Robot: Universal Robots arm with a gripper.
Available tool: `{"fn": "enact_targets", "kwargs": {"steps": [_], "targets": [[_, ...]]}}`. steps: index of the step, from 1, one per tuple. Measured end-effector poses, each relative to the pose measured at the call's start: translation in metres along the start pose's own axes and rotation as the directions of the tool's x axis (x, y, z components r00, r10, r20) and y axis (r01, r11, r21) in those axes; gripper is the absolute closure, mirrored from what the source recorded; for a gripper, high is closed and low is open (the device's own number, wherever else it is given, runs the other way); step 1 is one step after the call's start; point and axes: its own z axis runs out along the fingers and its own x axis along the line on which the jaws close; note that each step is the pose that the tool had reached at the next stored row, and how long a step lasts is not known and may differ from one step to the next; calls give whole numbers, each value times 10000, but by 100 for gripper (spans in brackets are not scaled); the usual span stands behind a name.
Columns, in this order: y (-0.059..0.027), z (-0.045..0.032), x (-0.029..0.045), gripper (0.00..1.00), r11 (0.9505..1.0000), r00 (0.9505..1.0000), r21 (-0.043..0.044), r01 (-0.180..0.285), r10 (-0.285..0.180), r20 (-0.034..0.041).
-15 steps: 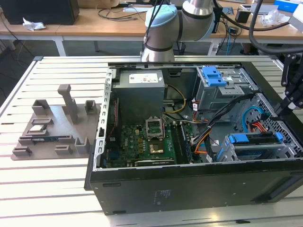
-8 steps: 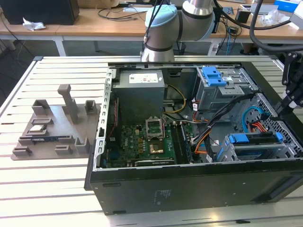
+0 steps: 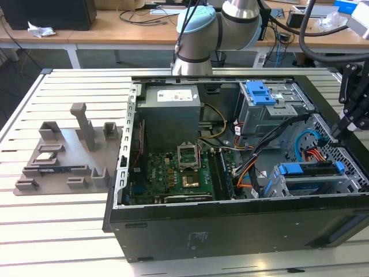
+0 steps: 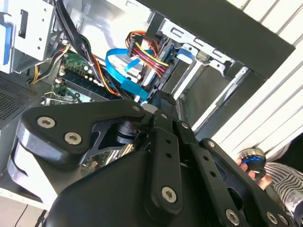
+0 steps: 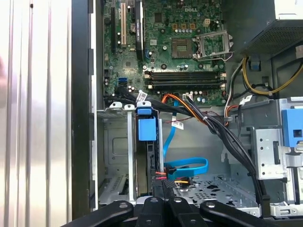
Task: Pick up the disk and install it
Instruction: 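Insert the second disk wire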
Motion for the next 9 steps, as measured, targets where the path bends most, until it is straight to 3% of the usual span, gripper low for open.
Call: {"fn": "enact_targets", "kwargs": {"steps": [3, 9], "targets": [[19, 78, -46, 89, 10000, 10000, -1, 2, -2, 10], [20, 90, -53, 89, 10000, 10000, 0, 1, -1, 13]]}}
